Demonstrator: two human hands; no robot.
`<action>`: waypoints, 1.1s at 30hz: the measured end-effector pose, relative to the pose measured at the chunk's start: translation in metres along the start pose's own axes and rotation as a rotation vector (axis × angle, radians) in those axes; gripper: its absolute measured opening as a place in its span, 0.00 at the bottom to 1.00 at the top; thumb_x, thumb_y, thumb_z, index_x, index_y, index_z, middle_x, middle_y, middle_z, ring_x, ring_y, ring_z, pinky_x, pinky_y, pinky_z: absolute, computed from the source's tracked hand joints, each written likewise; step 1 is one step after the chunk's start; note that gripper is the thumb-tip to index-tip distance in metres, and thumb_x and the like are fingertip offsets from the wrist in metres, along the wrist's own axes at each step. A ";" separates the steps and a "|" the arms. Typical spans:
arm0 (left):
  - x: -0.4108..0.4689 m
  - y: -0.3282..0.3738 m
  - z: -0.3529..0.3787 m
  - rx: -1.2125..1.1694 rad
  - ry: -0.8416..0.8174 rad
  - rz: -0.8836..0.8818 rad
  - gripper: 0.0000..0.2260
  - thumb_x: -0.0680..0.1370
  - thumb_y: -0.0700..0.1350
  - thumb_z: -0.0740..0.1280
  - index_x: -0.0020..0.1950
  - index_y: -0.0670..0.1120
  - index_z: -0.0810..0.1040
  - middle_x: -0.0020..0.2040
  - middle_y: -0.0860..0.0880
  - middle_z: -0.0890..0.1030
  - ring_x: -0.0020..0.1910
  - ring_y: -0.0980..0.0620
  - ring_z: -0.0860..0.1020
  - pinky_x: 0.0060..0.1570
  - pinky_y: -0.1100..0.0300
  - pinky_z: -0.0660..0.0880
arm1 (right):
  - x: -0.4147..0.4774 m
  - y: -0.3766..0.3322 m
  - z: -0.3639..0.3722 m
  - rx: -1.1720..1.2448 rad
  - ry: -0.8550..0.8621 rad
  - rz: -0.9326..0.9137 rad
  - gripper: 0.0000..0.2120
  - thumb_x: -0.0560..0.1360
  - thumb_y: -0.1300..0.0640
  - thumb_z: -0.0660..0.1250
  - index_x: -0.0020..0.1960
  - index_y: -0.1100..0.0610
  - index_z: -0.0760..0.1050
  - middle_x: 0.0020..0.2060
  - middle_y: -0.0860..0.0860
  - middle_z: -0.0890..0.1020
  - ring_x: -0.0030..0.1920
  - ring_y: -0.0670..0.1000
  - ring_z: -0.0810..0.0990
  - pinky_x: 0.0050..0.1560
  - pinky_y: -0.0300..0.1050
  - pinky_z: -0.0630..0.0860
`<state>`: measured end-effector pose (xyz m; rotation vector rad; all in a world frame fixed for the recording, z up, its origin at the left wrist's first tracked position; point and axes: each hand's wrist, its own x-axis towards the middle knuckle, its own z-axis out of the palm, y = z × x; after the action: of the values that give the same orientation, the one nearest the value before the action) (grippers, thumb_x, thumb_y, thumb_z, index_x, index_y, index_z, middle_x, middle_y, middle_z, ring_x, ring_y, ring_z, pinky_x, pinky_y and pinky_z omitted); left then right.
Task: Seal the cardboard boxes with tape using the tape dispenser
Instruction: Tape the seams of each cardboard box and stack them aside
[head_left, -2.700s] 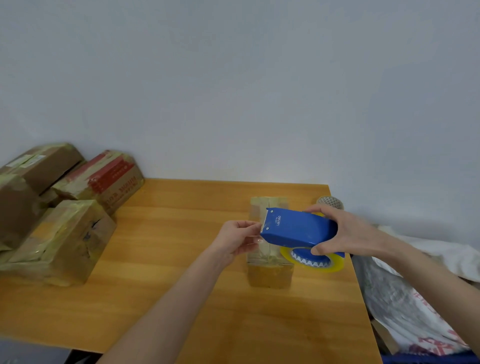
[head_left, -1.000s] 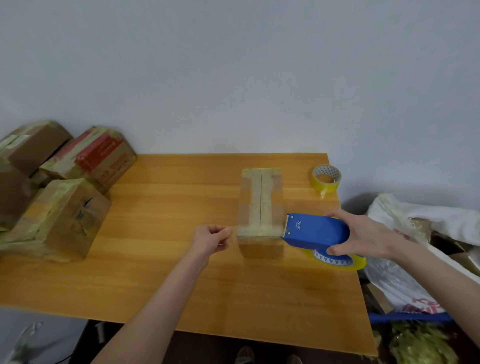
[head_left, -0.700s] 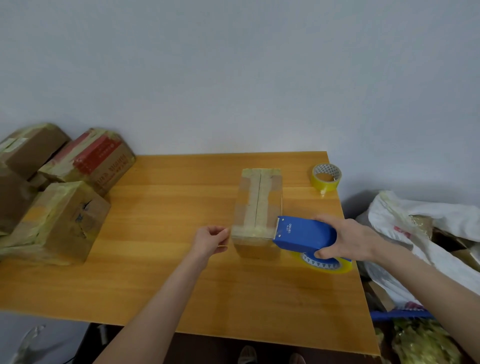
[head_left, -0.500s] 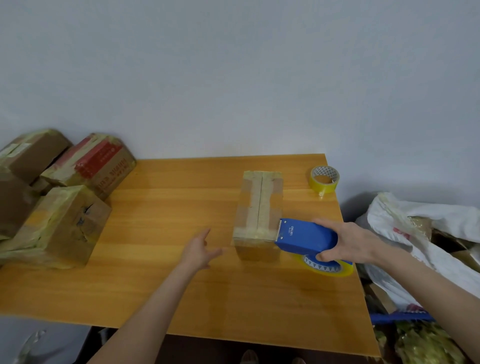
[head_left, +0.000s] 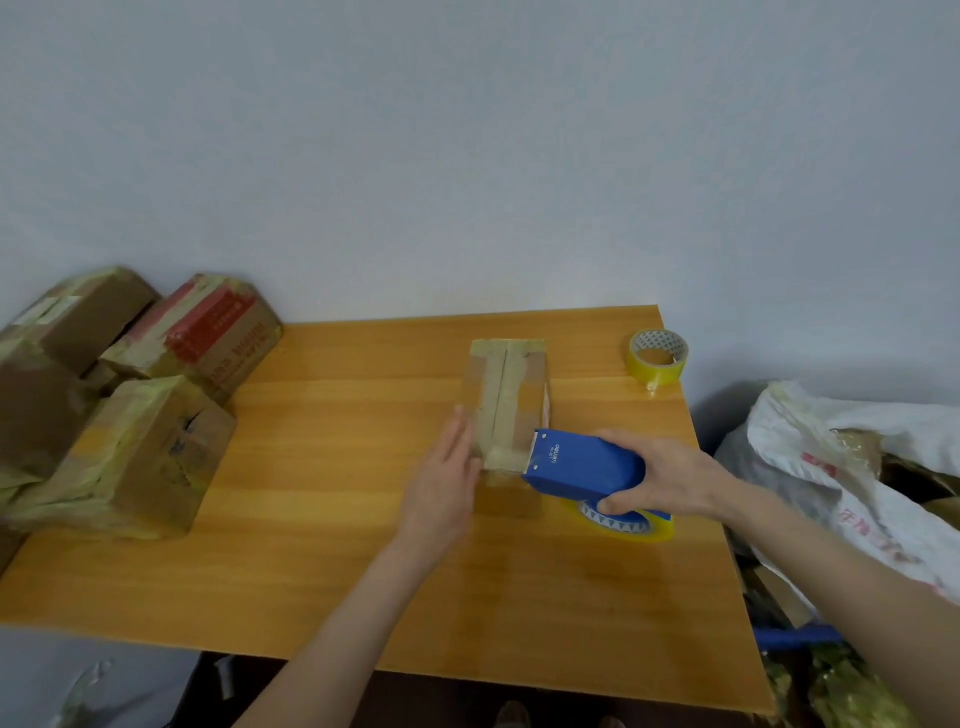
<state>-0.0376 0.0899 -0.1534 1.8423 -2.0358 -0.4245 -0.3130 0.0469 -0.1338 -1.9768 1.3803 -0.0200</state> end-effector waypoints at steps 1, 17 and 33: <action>-0.001 0.007 0.004 0.061 -0.037 0.120 0.22 0.84 0.47 0.51 0.78 0.47 0.51 0.78 0.53 0.50 0.76 0.55 0.51 0.76 0.55 0.53 | -0.003 0.002 -0.002 -0.015 0.006 -0.004 0.40 0.67 0.38 0.74 0.73 0.37 0.58 0.61 0.40 0.73 0.58 0.47 0.74 0.52 0.43 0.74; -0.005 0.004 0.017 0.420 -0.278 0.220 0.31 0.72 0.61 0.32 0.74 0.53 0.35 0.76 0.56 0.37 0.75 0.56 0.36 0.75 0.58 0.36 | -0.036 0.042 -0.015 -0.064 0.006 -0.042 0.38 0.68 0.41 0.72 0.67 0.23 0.50 0.54 0.35 0.74 0.51 0.42 0.76 0.51 0.44 0.77; -0.003 0.010 0.021 0.398 -0.249 0.222 0.26 0.77 0.60 0.37 0.75 0.59 0.37 0.77 0.54 0.39 0.77 0.54 0.40 0.76 0.54 0.38 | 0.002 0.004 -0.001 -0.383 -0.113 0.043 0.39 0.72 0.40 0.66 0.76 0.35 0.49 0.48 0.43 0.72 0.49 0.49 0.73 0.40 0.42 0.71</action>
<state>-0.0559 0.0936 -0.1676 1.8157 -2.6191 -0.2033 -0.3162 0.0441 -0.1356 -2.2161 1.4315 0.3970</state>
